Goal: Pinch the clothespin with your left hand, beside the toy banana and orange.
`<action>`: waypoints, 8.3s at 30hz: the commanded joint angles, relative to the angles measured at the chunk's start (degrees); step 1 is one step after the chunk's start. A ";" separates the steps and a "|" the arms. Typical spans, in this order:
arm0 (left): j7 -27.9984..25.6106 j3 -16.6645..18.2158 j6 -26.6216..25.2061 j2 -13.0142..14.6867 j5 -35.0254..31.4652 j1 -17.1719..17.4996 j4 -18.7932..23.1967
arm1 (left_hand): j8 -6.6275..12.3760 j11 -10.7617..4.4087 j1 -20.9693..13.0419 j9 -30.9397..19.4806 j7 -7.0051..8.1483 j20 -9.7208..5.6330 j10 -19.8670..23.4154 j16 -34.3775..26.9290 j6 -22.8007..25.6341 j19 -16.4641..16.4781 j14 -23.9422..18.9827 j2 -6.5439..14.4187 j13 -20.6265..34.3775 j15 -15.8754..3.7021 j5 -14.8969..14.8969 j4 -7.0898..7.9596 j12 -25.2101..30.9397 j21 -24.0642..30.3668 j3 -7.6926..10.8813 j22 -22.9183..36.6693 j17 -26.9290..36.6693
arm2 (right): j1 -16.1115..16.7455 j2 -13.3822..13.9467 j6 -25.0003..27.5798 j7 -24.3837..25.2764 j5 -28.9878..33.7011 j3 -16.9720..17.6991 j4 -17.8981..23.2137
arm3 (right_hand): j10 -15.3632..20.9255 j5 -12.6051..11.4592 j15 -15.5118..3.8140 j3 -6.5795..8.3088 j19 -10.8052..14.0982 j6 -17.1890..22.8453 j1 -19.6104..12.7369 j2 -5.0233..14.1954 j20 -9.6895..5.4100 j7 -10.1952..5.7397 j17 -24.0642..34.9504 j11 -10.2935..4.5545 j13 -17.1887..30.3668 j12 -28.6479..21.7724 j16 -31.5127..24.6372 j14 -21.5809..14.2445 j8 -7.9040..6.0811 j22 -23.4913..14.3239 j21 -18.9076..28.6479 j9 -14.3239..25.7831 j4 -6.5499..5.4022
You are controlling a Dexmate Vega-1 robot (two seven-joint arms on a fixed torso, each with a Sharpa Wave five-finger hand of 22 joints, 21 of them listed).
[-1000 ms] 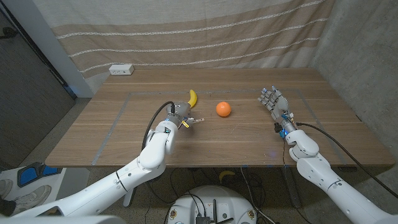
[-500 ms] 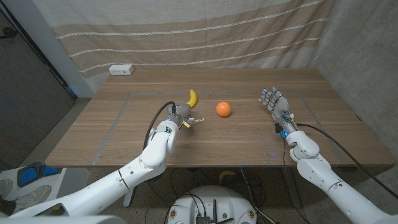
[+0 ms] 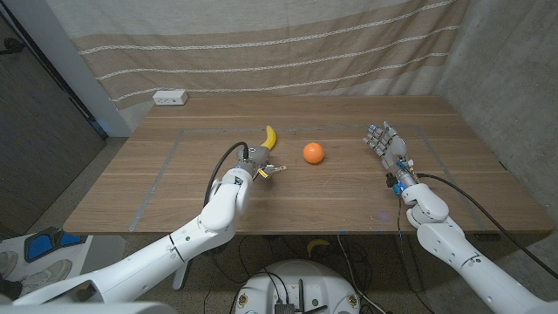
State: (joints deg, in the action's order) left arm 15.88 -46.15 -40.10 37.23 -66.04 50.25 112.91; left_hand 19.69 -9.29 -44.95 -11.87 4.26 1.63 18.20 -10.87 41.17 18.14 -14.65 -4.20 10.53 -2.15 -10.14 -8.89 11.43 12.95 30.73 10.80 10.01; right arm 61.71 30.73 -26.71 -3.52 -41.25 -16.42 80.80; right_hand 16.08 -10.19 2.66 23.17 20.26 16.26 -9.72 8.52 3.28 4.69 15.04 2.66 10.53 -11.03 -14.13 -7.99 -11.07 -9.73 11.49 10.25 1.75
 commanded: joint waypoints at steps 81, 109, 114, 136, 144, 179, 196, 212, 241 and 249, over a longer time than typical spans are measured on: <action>13.72 -4.71 0.19 -2.47 -7.04 -5.70 -5.41 | -0.19 0.00 -8.82 0.21 -6.98 0.86 6.01 0.02 14.74 0.87 -2.06 8.70 0.10 -3.74 -0.98 -1.57 1.27 0.24 -2.95 0.30 -0.19 | 0.47 -1.61 -4.15 6.58 4.49 1.39 -0.75 | 3.03 0.17 0.42 -0.06 1.91 2.07 1.20 -0.34 0.77 -0.20 0.40 0.51 0.44 -0.73 -0.89 -2.32 -0.30 -0.31 0.34 0.21 0.21; -15.72 -1.65 -3.66 -5.30 -0.40 -0.23 -8.31 | 0.47 3.52 -12.67 -5.22 -5.14 -0.87 2.66 -0.10 13.35 3.11 -2.72 14.44 0.43 -4.12 0.26 0.43 -0.61 1.81 -3.25 0.92 0.36 | 1.19 -1.58 -4.34 9.30 6.19 1.79 0.15 | 3.43 0.18 0.27 -0.06 2.36 2.36 1.34 -0.37 0.74 -0.27 0.43 0.39 0.46 -0.67 -0.95 -2.65 -0.26 -0.31 0.34 0.22 0.30; -17.63 -2.02 -3.76 -4.87 1.12 -0.48 -8.10 | 0.75 3.61 -12.44 -5.86 -5.18 -0.87 2.58 -0.18 12.83 3.10 -2.77 14.63 0.47 -4.04 0.26 0.66 -0.57 1.89 -3.36 0.98 0.44 | 1.38 -1.44 -4.24 9.58 6.40 1.85 0.44 | 3.38 0.19 0.23 -0.07 2.39 2.37 1.44 -0.35 0.75 -0.27 0.46 0.40 0.47 -0.60 -0.94 -2.62 -0.23 -0.31 0.32 0.22 0.26; -24.70 -2.18 -2.99 -2.84 5.69 -0.45 -5.69 | 2.50 3.75 -11.32 -9.27 -5.36 -1.11 2.93 -0.06 10.45 2.78 -2.95 15.08 0.62 -3.67 0.06 1.59 -0.26 2.16 -2.17 1.17 0.54 | 1.42 -1.32 -4.14 9.43 6.43 1.79 0.81 | 3.46 0.19 0.38 -0.07 2.46 2.24 1.57 -0.39 0.75 -0.28 0.49 0.47 0.48 -0.51 -0.87 -2.62 -0.09 -0.31 0.23 0.23 0.30; -29.93 -1.03 -0.83 -2.29 7.94 0.50 -5.09 | 3.22 3.76 -11.02 -10.33 -5.16 -1.13 2.97 -0.03 10.09 2.74 -2.99 15.04 0.66 -3.68 -0.01 1.78 -0.23 2.26 -1.79 1.20 0.55 | 1.39 -1.27 -4.10 9.64 6.70 1.79 0.98 | 3.45 0.19 0.37 -0.05 2.45 2.21 1.60 -0.39 0.73 -0.26 0.49 0.43 0.48 -0.47 -0.83 -2.57 -0.07 -0.31 0.20 0.23 0.33; -43.48 7.19 9.58 -0.70 24.16 5.34 -0.88 | 7.40 3.38 -9.01 -16.43 -4.35 -1.70 4.59 -0.25 7.99 3.33 -4.43 15.02 0.82 -4.33 -0.67 3.17 0.22 3.18 0.23 1.34 0.59 | 1.46 -1.22 -3.60 11.18 8.29 1.45 2.17 | 3.51 0.18 0.24 0.01 2.40 2.27 1.70 -0.39 0.69 -0.23 0.50 0.50 0.49 -0.36 -0.71 -2.53 -0.03 -0.32 0.06 0.24 0.49; -45.17 11.14 16.80 1.33 31.66 6.96 0.51 | 9.08 3.18 -8.38 -18.69 -4.14 -1.87 4.87 -0.09 7.41 3.53 -4.64 14.83 0.86 -4.54 -0.77 3.27 0.13 3.54 0.94 1.35 0.52 | 1.88 -1.13 -3.34 12.74 9.99 1.21 3.84 | 3.56 0.18 0.23 0.03 2.41 2.32 1.74 -0.39 0.65 -0.22 0.52 0.54 0.49 -0.35 -0.69 -2.56 -0.04 -0.32 0.04 0.24 0.55; -43.99 14.97 25.08 3.65 39.01 7.80 0.37 | 10.36 3.30 -7.65 -20.55 -3.69 -1.75 4.47 0.15 6.68 4.00 -4.16 14.74 0.88 -4.63 -0.82 3.49 -0.12 3.96 1.37 1.36 0.54 | 3.07 -0.75 -2.58 14.98 12.49 0.99 6.95 | 3.56 0.18 0.16 0.07 2.38 2.35 1.71 -0.37 0.64 -0.23 0.53 0.55 0.50 -0.32 -0.65 -2.53 -0.03 -0.32 0.01 0.24 0.64; -36.63 21.12 37.65 7.19 53.44 8.57 -2.43 | 12.39 3.50 -6.39 -23.53 -3.05 -1.70 3.11 0.43 5.50 3.93 -2.68 14.64 0.90 -4.03 -1.03 3.78 -0.47 4.39 1.95 1.42 0.58 | 5.73 -0.35 1.38 20.92 19.40 0.20 15.36 | 3.58 0.18 0.15 0.12 2.32 2.43 1.68 -0.44 0.63 -0.24 0.52 0.48 0.50 -0.28 -0.57 -2.52 -0.02 -0.32 -0.05 0.24 0.85; -35.28 22.14 41.77 7.67 56.03 8.12 -4.40 | 12.92 3.52 -6.23 -24.20 -3.10 -1.70 3.04 0.39 5.43 3.93 -2.64 14.59 0.90 -3.97 -1.09 3.70 -0.44 4.51 2.14 1.43 0.54 | 6.20 -0.86 2.66 22.66 21.37 -0.41 17.31 | 3.65 0.18 0.13 0.12 2.34 2.48 1.70 -0.45 0.64 -0.25 0.52 0.45 0.50 -0.30 -0.54 -2.49 -0.04 -0.32 -0.05 0.24 0.89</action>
State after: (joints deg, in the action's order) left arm -21.47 -25.73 -3.70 44.05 -14.21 58.71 110.72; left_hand 32.17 -6.03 -51.33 -18.80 1.01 -0.31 21.46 -10.59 46.64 21.73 -17.50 10.19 11.33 -2.36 -10.83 -5.08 11.02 17.18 32.34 12.14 10.39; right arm 67.17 30.41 -25.76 16.80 -22.47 -16.19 95.28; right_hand 19.24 -10.19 2.97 23.18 22.19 18.31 -8.45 7.25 4.00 4.70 15.29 3.17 10.80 -11.47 -14.80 -10.35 -11.07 -9.73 11.49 10.25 2.37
